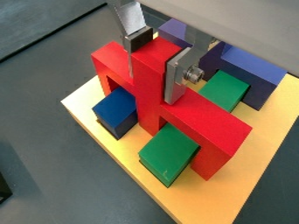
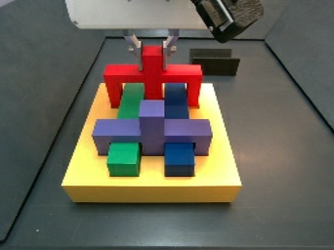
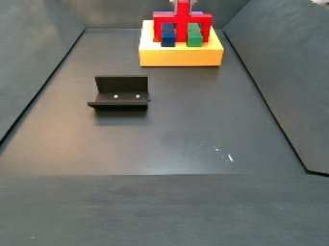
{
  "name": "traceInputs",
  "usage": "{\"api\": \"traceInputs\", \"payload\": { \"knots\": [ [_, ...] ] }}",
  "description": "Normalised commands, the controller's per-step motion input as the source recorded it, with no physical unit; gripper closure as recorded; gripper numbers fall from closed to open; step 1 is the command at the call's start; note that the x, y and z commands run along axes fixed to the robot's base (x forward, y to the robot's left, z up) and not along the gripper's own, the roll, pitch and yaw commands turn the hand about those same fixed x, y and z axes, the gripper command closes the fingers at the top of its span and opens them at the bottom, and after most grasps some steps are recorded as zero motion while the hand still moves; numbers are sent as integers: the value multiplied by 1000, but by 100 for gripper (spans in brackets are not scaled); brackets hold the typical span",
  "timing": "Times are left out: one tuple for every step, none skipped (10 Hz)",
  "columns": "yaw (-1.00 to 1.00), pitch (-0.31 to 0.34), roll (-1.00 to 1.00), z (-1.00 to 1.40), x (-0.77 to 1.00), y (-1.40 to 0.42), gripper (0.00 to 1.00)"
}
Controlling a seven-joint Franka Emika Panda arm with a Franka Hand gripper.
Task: Pick up the red object. Move up. Place the red object on the fixture. Regrasp the red object. Move to above the board. Insert the red object.
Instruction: Insert the red object.
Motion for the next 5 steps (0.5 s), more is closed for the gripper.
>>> {"api": "traceInputs", "payload": {
  "knots": [
    [0, -100, 0, -374, 46, -63, 100],
    [0, -80, -69, -509, 74, -74, 100],
    [-17, -83, -133, -509, 49, -51, 100],
    [-66, -119, -207, -391, 0, -3, 100],
    [-63, -114, -183, -286, 0, -29, 100]
  ]
}}
